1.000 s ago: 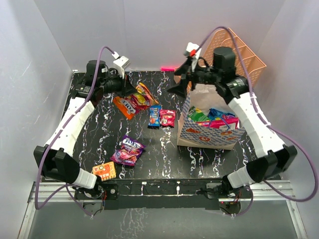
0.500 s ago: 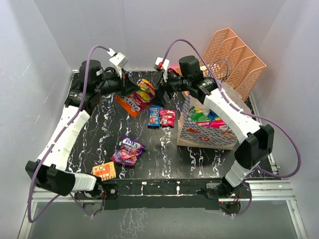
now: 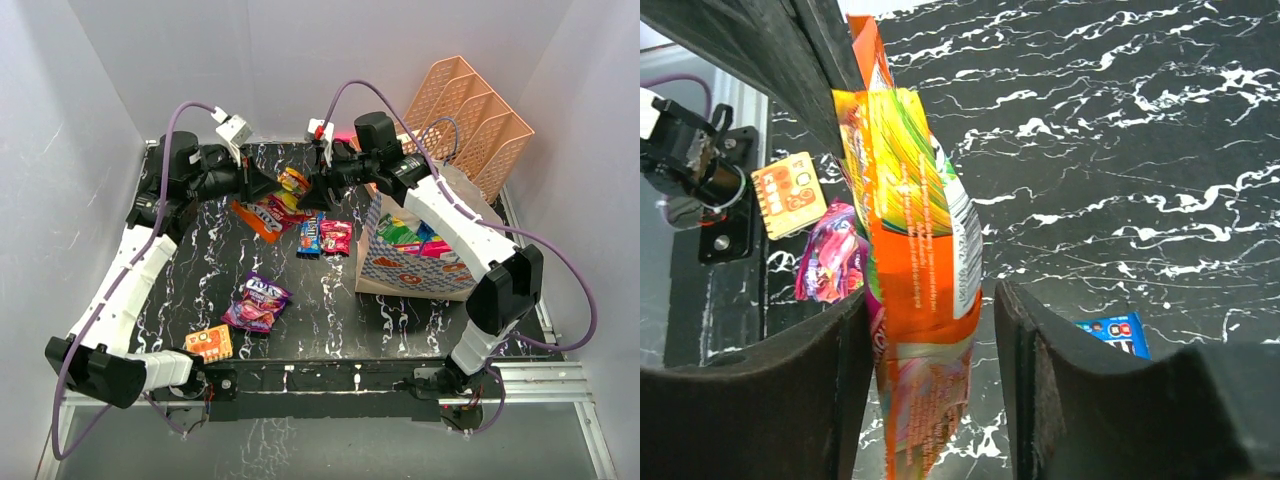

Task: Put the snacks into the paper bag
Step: Place the snack in the paper bag.

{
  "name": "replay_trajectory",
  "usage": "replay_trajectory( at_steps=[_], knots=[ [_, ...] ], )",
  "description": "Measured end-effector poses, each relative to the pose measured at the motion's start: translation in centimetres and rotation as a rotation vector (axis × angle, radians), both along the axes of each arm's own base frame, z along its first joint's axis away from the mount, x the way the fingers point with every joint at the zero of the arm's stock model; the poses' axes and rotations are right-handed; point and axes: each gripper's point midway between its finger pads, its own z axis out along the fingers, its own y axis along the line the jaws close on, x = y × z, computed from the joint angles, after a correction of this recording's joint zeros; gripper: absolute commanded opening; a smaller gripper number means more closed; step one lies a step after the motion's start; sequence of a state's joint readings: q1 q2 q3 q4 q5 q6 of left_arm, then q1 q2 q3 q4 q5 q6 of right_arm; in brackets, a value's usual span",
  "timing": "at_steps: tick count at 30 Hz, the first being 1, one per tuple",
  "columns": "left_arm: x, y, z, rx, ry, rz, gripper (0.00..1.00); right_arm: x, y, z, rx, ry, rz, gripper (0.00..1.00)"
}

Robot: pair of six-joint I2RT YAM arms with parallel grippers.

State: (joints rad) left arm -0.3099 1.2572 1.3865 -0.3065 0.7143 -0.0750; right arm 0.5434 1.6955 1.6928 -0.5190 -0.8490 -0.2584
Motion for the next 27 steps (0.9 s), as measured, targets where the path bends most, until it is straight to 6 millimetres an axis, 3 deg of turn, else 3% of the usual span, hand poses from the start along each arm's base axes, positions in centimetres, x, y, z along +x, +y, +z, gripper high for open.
replay_trajectory(
  at_steps=[5, 8, 14, 18, 22, 27],
  knots=[
    [-0.4, 0.2, -0.4, -0.004, 0.004, 0.002, 0.00, -0.6, 0.2, 0.3, 0.015, 0.022, 0.022, 0.25],
    [-0.8, 0.4, 0.0, -0.020, -0.004, -0.001, 0.19, -1.2, 0.3, 0.8, 0.029, 0.022, 0.040, 0.19],
    [-1.2, 1.2, 2.2, -0.064, -0.062, -0.006, 0.54, -1.7, -0.3, 2.1, 0.038, -0.008, 0.024, 0.18],
    [-0.8, 3.3, 3.2, -0.074, -0.099, 0.044, 0.75, -1.7, -1.6, 4.0, 0.051, -0.052, -0.019, 0.15],
    [-0.3, 5.5, 4.0, -0.072, -0.127, 0.116, 0.85, -1.5, -4.5, 7.2, 0.086, -0.111, -0.092, 0.14],
    [0.2, 8.0, 4.5, -0.054, -0.150, 0.227, 0.90, -1.4, -10.3, 12.0, 0.139, -0.213, -0.241, 0.14]
  ],
)
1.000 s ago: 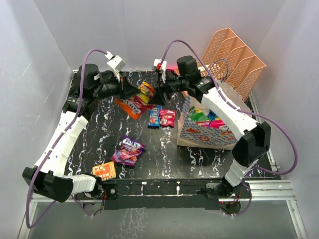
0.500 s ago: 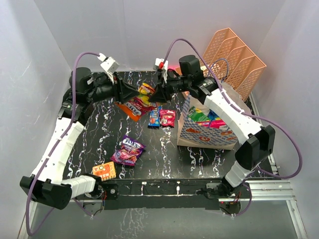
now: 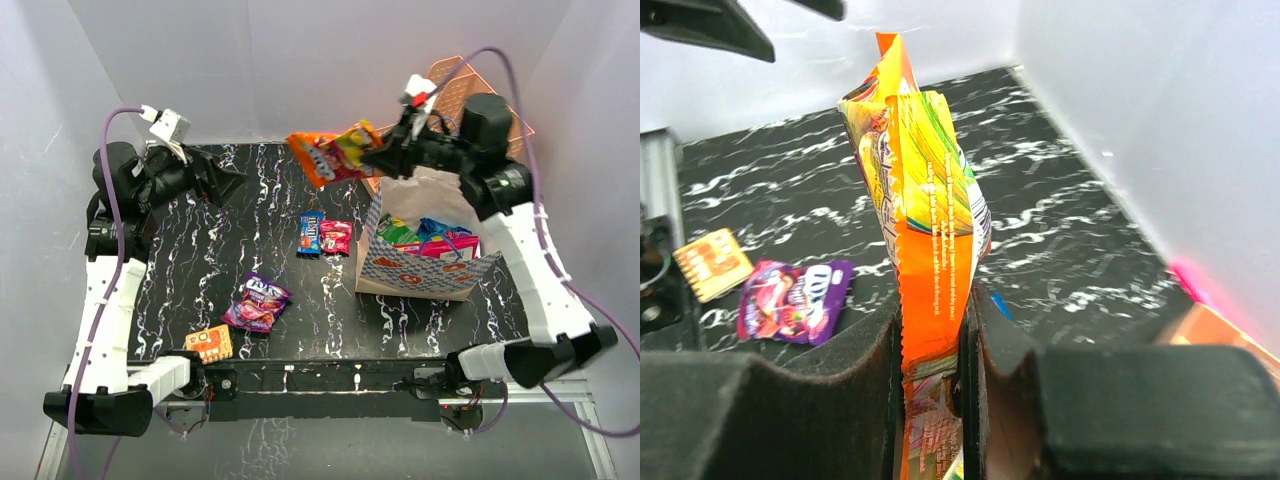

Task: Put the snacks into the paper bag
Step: Place the snack in the paper bag.

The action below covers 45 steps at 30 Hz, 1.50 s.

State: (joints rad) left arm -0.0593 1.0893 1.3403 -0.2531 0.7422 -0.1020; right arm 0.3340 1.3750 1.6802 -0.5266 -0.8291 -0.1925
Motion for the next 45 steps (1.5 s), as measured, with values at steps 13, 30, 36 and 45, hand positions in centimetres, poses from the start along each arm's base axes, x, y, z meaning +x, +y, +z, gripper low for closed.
replay_trajectory(
  at_steps=[13, 30, 36, 45],
  knots=[
    [1.8, 3.7, -6.2, 0.128, 0.110, 0.191, 0.92, -2.0, -11.8, 3.6, -0.045, -0.129, -0.485, 0.14],
    [1.8, 4.7, -11.5, 0.213, 0.174, 0.218, 0.92, -3.7, -20.7, -4.1, -0.312, 0.006, -0.842, 0.14],
    [1.7, 4.8, -11.3, 0.212, 0.152, 0.220, 0.92, -4.3, -20.9, -6.2, -0.384, 0.040, -0.819, 0.14],
    [1.6, 4.6, -11.8, 0.208, 0.162, 0.206, 0.92, -5.8, -20.1, -7.8, -0.553, -0.043, -0.630, 0.14]
  ],
)
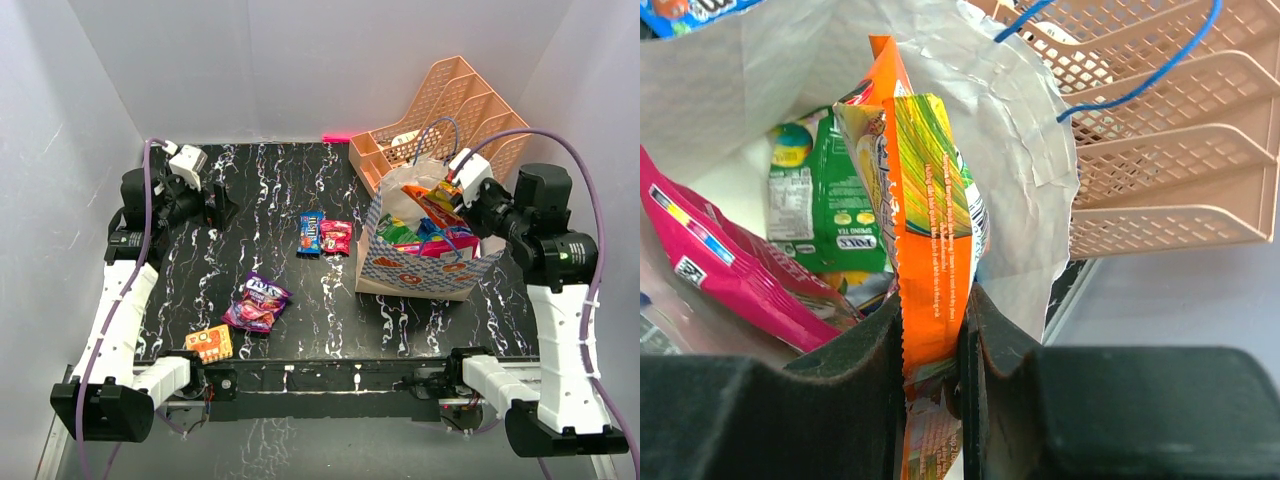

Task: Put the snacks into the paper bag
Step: Place the snack in the paper bag.

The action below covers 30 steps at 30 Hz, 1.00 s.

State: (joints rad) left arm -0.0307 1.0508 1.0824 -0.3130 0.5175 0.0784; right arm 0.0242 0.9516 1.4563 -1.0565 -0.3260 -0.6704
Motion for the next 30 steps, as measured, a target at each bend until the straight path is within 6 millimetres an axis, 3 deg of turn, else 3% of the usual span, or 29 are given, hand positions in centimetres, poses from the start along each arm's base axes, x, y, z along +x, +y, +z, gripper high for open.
replay_trajectory(
  at_steps=[10, 14, 16, 18, 21, 24, 30],
  knots=[
    [0.0, -0.2, 0.1, -0.001, -0.011, -0.018, 0.92, 2.7, -0.3, -3.7, -0.166, 0.099, 0.125, 0.15],
    [-0.1, -0.3, -0.1, -0.001, -0.014, -0.022, 0.92, 3.3, -0.2, -4.3, -0.185, 0.112, 0.152, 0.22],
    [-0.1, -0.3, -0.2, 0.000, -0.011, -0.023, 0.92, 3.4, 0.0, -4.4, -0.182, 0.111, 0.165, 0.30],
    [-0.1, -0.3, -0.2, 0.000, -0.011, -0.023, 0.92, 3.4, 0.2, -4.6, -0.176, 0.115, 0.179, 0.51],
    [-0.1, -0.3, -0.2, 0.002, -0.014, -0.025, 0.92, 3.8, 0.6, -4.9, -0.166, 0.118, 0.199, 0.68],
    [-0.2, -0.3, -0.1, 0.004, -0.017, -0.027, 0.93, 4.3, 0.8, -4.9, -0.162, 0.110, 0.209, 0.74],
    [-0.3, -0.3, 0.0, 0.007, -0.022, -0.031, 0.93, 4.6, 1.5, -4.4, -0.123, 0.096, 0.221, 0.77]
  ],
)
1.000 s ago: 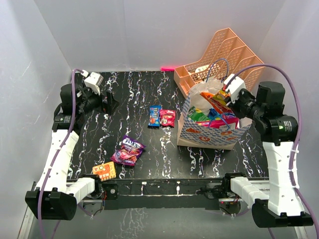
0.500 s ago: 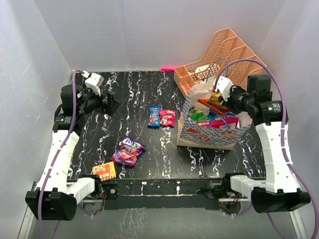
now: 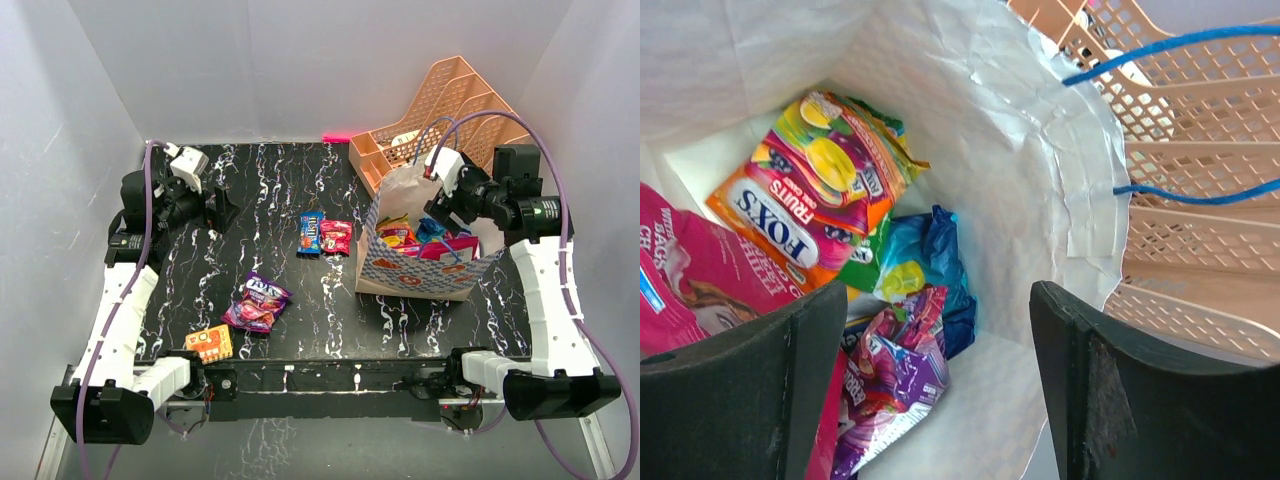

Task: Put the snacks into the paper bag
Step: Place the snack in the paper bag, then pick up the snack from the center of the board.

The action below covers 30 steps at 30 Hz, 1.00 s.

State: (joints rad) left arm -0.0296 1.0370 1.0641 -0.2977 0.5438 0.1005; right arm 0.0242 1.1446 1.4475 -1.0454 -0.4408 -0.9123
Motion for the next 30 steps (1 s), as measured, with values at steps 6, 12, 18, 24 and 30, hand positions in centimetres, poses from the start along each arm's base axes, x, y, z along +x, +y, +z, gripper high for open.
replay_trajectory(
  at_steps=[6, 12, 18, 24, 30],
  knots=[
    [-0.2, 0.0, -0.4, 0.004, 0.017, -0.005, 0.93, 0.8, 1.7, 1.7, 0.128, -0.014, 0.004, 0.79],
    [-0.9, 0.2, -3.6, 0.077, 0.115, -0.049, 0.93, 2.5, 3.0, 4.2, 0.293, -0.043, -0.047, 0.79],
    [-3.8, 1.1, -8.7, 0.230, 0.221, -0.164, 0.94, 4.3, 5.0, 7.3, 0.460, -0.064, -0.025, 0.80],
    [-7.9, 0.9, -13.0, 0.315, 0.369, -0.342, 0.94, 4.0, 6.9, 8.8, 0.576, -0.096, 0.059, 0.80],
    [-9.9, 0.0, -17.0, 0.403, 0.470, -0.480, 0.89, 3.6, 7.5, 7.1, 0.606, -0.063, 0.079, 0.80]
  ],
)
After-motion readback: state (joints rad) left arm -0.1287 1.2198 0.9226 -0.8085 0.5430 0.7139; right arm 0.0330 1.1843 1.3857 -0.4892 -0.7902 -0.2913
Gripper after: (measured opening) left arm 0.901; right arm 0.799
